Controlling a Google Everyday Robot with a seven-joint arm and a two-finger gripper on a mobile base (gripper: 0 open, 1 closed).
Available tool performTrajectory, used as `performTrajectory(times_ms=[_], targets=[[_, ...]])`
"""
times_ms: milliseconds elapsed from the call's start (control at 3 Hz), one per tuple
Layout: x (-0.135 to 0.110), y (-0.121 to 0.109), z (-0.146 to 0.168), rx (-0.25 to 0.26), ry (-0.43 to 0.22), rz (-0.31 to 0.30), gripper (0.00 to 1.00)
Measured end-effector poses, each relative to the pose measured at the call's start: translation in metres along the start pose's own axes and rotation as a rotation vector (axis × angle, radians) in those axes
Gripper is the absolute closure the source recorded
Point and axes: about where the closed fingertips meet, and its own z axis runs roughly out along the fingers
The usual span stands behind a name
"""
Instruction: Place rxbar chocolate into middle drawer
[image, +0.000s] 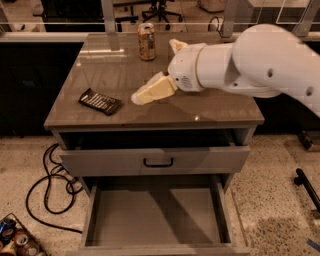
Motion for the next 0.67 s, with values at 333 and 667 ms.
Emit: performTrajectory(times_ms=[333,667], targets=[[0.000,0.012,0.062,-0.058,-0.121,0.060,0.00],[0.003,0.031,0.119,-0.141,-0.165,0.112,0.00]])
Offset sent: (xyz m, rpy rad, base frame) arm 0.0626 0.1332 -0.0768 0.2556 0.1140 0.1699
